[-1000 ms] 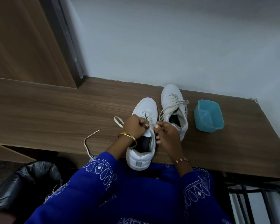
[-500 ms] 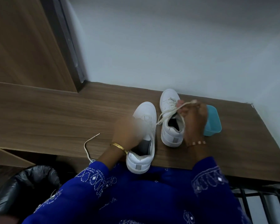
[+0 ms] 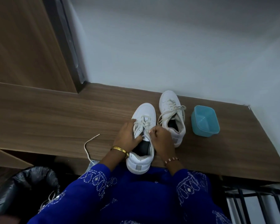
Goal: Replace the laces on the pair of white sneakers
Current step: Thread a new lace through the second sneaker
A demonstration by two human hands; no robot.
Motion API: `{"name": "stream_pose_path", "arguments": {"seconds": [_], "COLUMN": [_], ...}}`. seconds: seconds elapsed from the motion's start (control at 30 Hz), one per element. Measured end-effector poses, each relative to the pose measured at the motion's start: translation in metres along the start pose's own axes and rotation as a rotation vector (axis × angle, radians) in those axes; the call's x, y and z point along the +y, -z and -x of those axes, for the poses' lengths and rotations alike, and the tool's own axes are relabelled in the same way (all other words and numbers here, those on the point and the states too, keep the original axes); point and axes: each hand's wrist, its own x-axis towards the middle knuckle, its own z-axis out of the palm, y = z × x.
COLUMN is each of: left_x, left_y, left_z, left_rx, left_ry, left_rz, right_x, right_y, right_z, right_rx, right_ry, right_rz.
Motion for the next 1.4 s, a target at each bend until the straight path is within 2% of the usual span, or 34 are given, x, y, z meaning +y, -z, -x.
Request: {"name": "stream_pose_path", "arguments": {"seconds": [0.1, 0.17, 0.27, 0.33, 0.37, 0.43, 0.5, 0.63, 0.77, 0.83, 0.9, 0.97, 1.07, 1.23, 1.4], "left_x": [0.001, -0.001, -0.002, -0.002, -0.003, -0.003, -0.003, 0.001, 0.002, 0.003, 0.003, 0.003, 0.005, 0.007, 0.007], "left_y": [-0.001, -0.002, -0.003, -0.004, -0.005, -0.006, -0.006, -0.003, -0.002, -0.002, -0.004, -0.006, -0.008, -0.009, -0.006], "left_z": [0.001, 0.001, 0.002, 0.001, 0.001, 0.001, 0.001, 0.002, 0.002, 0.001, -0.001, -0.002, -0.002, -0.002, -0.001], "left_rx": [0.009, 0.013, 0.042, 0.052, 0.052, 0.055, 0.058, 0.043, 0.043, 0.043, 0.036, 0.039, 0.047, 0.050, 0.055], "left_ry": [0.006, -0.004, -0.003, 0.000, 0.004, 0.010, 0.010, 0.003, 0.002, -0.006, -0.009, 0.000, 0.007, 0.010, -0.011], "left_rz": [0.018, 0.007, 0.023, 0.037, 0.041, 0.046, 0.034, 0.006, -0.031, -0.061, -0.098, -0.133, -0.175, -0.201, -0.221], "right_x": [-0.004, -0.011, -0.022, -0.023, -0.022, -0.017, -0.012, -0.004, -0.002, -0.003, -0.006, -0.008, -0.010, -0.016, -0.036], "right_y": [0.012, 0.031, 0.060, 0.071, 0.072, 0.065, 0.049, 0.017, 0.005, 0.009, 0.021, 0.035, 0.048, 0.046, 0.083], "right_z": [-0.001, -0.002, -0.001, -0.002, -0.004, -0.005, -0.003, -0.002, -0.006, -0.004, -0.003, -0.006, -0.007, -0.001, -0.006], "right_rx": [0.053, 0.106, 0.366, 0.529, 0.540, 0.486, 0.365, 0.088, -0.037, -0.023, 0.000, 0.081, 0.203, 0.220, 0.235], "right_ry": [0.023, 0.020, 0.045, 0.120, 0.143, 0.171, 0.163, 0.048, 0.037, 0.006, -0.066, -0.105, -0.086, -0.124, -0.162], "right_rz": [-0.054, -0.233, -0.603, -0.667, -0.634, -0.419, -0.201, -0.082, 0.093, 0.018, -0.181, -0.371, -0.516, -0.612, -0.734]}}
